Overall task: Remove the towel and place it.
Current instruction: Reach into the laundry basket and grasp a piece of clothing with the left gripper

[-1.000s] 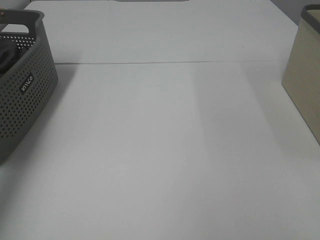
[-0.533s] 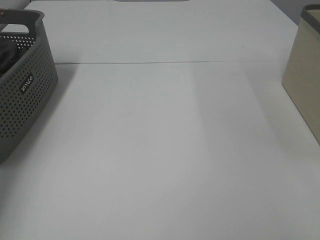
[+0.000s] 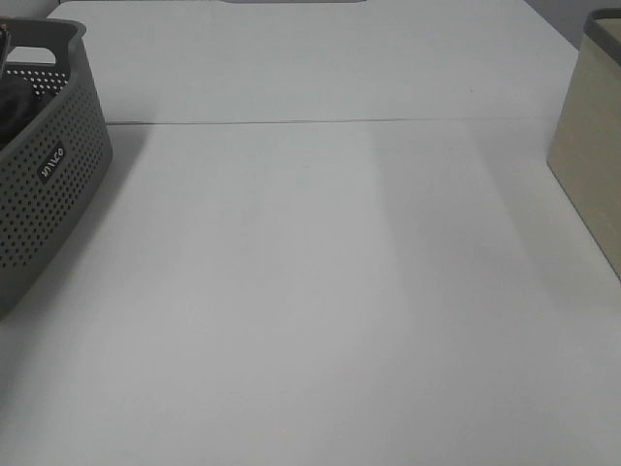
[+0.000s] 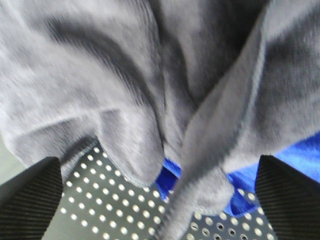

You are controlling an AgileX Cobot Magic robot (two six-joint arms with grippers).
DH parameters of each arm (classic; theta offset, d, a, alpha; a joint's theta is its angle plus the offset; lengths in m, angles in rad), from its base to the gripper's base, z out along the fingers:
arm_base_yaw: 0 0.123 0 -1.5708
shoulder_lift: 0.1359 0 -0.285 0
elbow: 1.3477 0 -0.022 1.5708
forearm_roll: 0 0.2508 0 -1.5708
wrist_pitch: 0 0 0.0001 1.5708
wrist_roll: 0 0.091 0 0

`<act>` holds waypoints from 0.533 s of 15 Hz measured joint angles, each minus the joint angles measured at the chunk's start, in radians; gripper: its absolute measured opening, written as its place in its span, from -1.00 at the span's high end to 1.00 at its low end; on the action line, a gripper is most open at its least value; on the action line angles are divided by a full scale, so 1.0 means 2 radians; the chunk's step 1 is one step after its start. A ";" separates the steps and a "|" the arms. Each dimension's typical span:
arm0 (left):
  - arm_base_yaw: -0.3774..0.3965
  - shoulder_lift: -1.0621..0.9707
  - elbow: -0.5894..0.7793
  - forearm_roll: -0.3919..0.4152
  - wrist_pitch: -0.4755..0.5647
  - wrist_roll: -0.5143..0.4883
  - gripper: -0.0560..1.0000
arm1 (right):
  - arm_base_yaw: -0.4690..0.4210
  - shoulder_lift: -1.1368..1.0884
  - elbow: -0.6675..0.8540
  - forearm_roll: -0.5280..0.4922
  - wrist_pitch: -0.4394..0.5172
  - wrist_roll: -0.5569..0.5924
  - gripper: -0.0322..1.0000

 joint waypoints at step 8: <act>-0.003 0.002 -0.001 -0.017 0.033 -0.001 -0.62 | 0.000 0.000 0.000 0.000 0.000 0.000 -0.65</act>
